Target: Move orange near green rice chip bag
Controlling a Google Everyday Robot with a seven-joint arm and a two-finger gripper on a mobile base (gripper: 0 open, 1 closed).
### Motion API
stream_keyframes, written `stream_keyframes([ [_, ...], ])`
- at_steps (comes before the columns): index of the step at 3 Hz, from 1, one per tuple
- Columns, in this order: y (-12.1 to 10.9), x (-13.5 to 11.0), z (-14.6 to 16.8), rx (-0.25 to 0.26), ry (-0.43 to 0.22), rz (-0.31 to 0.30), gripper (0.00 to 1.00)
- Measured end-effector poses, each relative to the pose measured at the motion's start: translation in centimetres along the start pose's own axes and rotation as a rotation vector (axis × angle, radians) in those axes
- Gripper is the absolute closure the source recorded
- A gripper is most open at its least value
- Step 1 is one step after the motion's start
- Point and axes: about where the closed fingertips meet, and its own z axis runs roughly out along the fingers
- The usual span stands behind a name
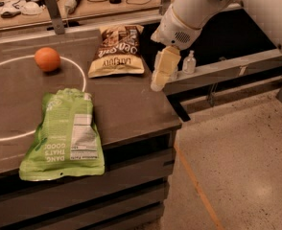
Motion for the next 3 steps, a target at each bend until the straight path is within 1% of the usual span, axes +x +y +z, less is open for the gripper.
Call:
stream_keyframes([
  [1, -1.9, -1.5, 1.3, 0.071, -0.107, 0.0, 0.0],
  [2, -4.5, -3.5, 3.5, 0.154, -0.234, 0.02, 0.0],
  [3, -7.5, -5.9, 5.6, 0.225, -0.362, 0.065, 0.0],
])
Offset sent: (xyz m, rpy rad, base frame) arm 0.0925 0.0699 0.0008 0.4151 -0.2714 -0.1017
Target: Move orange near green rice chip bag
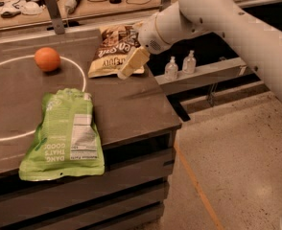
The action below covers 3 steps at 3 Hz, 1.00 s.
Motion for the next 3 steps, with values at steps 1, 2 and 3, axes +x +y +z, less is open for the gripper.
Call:
stream_keyframes([
  [1, -1.5, -1.9, 2.2, 0.025, -0.083, 0.062, 0.0],
  [2, -2.1, -4.0, 4.5, -0.001, -0.177, 0.151, 0.0],
  [3, -2.1, -6.0, 7.0, -0.038, -0.23, 0.194, 0.0],
])
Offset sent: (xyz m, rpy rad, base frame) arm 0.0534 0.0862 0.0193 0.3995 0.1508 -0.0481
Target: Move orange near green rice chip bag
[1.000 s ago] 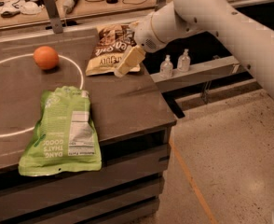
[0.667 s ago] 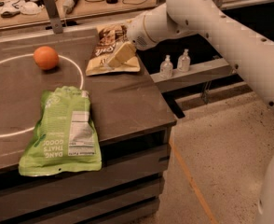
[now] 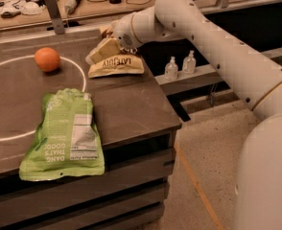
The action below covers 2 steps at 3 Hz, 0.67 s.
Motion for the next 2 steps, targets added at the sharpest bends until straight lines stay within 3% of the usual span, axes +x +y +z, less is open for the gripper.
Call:
stream_keyframes([
  [2, 0.7, 0.3, 6.1, -0.071, -0.017, -0.008, 0.0],
])
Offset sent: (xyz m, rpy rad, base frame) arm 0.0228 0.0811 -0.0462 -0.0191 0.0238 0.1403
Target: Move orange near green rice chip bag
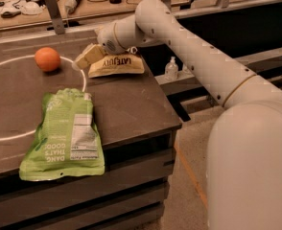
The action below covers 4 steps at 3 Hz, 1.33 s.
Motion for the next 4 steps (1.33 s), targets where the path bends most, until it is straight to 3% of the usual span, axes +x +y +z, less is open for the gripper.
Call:
stream_keyframes([
  [3, 2.3, -1.8, 6.5, -0.149, -0.022, -0.04, 0.0],
  [4, 3.0, -2.1, 8.0, -0.176, -0.015, -0.051, 0.0],
])
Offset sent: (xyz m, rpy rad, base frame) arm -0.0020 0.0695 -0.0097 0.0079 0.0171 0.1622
